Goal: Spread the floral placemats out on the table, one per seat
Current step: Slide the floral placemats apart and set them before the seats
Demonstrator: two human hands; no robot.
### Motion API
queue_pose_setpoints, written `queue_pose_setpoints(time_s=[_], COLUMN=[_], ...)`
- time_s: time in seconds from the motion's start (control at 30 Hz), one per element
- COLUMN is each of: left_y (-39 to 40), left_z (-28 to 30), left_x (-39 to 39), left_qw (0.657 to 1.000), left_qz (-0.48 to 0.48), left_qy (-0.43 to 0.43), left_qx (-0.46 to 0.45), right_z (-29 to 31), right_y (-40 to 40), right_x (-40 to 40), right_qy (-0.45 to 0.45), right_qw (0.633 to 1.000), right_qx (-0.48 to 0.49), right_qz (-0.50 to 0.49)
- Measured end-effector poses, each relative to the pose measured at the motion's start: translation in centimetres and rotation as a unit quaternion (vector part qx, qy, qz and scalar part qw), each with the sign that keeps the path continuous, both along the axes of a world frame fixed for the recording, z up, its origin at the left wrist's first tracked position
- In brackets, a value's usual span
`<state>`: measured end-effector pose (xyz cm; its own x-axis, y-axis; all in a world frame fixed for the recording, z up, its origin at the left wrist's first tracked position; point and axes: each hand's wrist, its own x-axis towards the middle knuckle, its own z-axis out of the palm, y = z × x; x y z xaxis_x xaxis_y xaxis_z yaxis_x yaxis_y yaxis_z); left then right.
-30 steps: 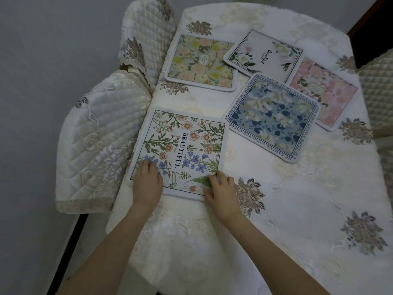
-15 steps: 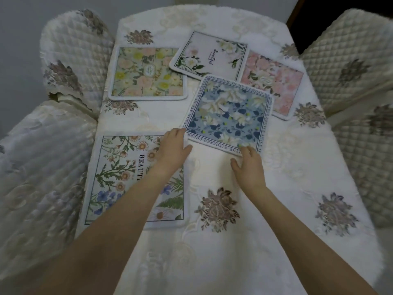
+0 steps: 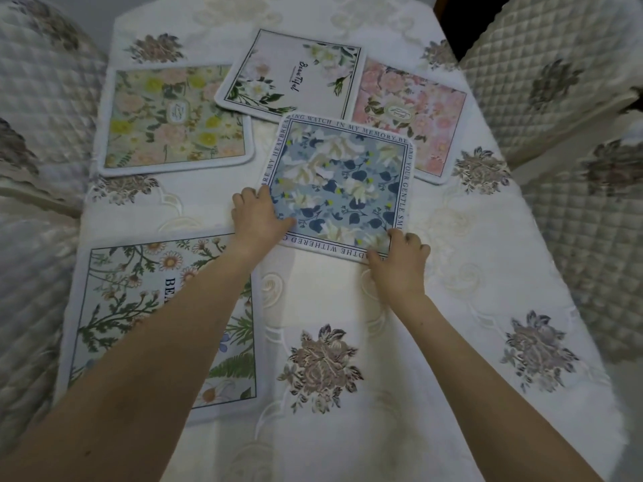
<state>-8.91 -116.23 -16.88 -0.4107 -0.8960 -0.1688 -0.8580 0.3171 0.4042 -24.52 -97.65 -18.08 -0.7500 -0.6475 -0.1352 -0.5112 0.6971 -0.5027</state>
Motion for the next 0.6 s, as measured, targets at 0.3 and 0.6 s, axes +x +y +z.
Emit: queue_pose_setpoints(time_s=[0.3,0.6], left_y=[6.1,15.6], left_z=[0.5,0.6], left_x=[-2.1,-5.8], left_qw=[1.000,0.999], left_qz=[-0.020,0.006], left_qy=[-0.017,-0.034], left_qx=[0.011,0.030], right_z=[0.6,1.0], right_y=[5.4,13.7], right_x=[-3.1,-7.5], right_qy=[-0.028,-0.024], right_qw=[0.999,1.000], right_qx=[-0.011,-0.002], right_qz=[-0.026,-0.008])
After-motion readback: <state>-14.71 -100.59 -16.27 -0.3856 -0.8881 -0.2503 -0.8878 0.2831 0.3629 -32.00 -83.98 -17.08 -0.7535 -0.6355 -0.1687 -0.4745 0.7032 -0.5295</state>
